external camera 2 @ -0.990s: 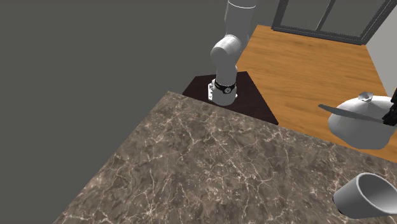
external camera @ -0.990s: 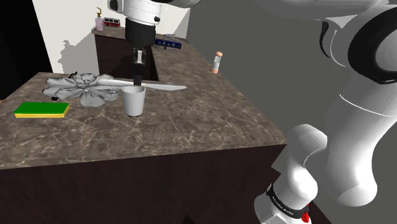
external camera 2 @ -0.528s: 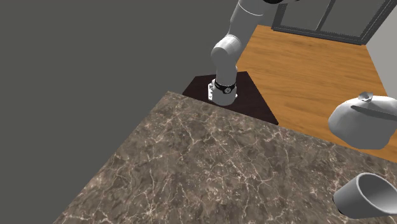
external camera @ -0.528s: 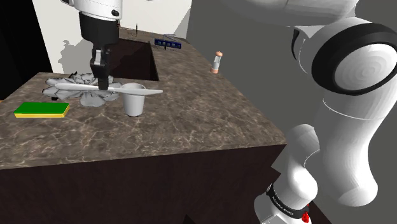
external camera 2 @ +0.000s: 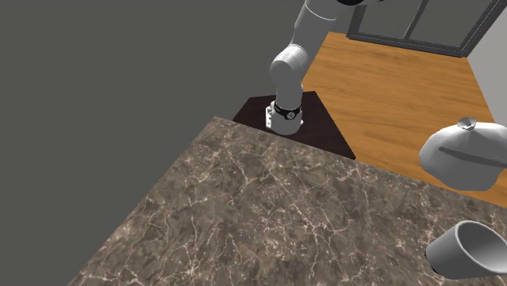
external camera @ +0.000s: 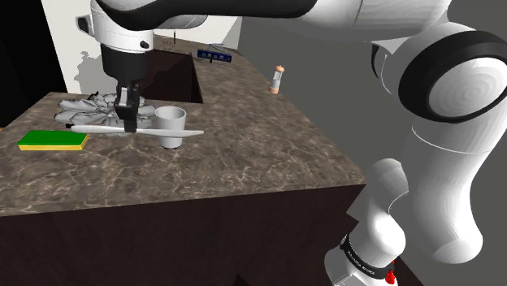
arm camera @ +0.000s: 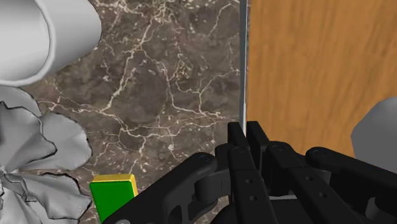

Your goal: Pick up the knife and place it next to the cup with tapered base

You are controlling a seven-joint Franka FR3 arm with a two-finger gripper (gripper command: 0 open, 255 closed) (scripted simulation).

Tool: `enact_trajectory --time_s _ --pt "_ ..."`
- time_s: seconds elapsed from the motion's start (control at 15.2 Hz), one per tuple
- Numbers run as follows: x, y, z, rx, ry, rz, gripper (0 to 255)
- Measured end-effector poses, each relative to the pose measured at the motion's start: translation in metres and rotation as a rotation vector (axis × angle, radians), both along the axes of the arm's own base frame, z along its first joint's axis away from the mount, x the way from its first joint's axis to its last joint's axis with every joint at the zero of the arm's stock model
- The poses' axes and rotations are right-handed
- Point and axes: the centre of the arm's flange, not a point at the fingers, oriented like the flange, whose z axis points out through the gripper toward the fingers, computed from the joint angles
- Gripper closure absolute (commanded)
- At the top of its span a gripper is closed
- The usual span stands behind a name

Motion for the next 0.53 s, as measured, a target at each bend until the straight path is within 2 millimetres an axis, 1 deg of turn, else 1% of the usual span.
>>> enact_trajectory --time_s 0.53 --pt "0.001 0.0 -0.042 0.0 0.0 0.0 255"
